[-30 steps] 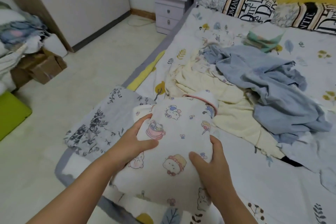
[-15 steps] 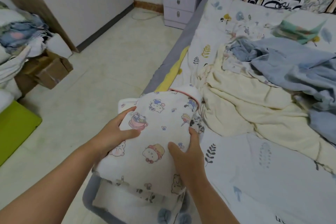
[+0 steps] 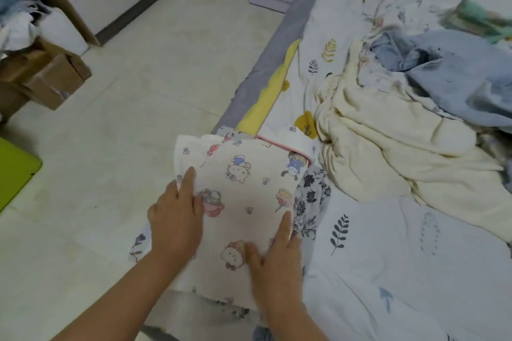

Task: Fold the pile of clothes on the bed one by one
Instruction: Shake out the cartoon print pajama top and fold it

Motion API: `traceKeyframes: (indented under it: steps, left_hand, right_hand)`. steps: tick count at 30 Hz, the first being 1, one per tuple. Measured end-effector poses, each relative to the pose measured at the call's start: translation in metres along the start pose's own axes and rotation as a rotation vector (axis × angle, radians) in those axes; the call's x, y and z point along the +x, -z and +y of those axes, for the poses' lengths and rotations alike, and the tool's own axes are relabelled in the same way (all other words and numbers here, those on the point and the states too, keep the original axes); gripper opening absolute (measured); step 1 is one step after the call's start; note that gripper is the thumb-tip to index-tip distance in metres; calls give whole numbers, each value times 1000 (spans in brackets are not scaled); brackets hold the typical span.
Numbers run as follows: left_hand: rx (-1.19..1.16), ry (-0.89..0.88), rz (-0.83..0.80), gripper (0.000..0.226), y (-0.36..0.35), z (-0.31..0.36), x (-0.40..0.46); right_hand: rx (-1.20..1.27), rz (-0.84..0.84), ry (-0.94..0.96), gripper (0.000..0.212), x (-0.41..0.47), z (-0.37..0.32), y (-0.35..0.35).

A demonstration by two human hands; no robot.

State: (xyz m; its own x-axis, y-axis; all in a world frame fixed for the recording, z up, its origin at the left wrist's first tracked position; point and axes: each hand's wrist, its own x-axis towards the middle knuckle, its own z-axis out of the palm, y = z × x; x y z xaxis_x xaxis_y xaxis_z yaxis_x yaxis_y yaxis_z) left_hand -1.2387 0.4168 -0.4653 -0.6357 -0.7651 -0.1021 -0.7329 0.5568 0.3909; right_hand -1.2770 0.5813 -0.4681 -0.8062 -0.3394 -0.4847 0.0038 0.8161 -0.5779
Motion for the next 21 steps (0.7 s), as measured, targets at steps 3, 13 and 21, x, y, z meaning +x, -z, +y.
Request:
traceKeyframes:
  steps: [3, 13, 21]
  left_hand:
    - [158, -218, 26, 59, -1, 1, -14]
    - [219, -314, -432, 92, -36, -36, -7]
    - [278, -284, -485, 97, 3, -4, -4]
  right_hand:
    - [-221, 136, -6, 93, -4, 0, 1]
    - [-541, 34, 158, 64, 6, 1, -7]
    - [-429, -96, 273, 59, 5, 2, 26]
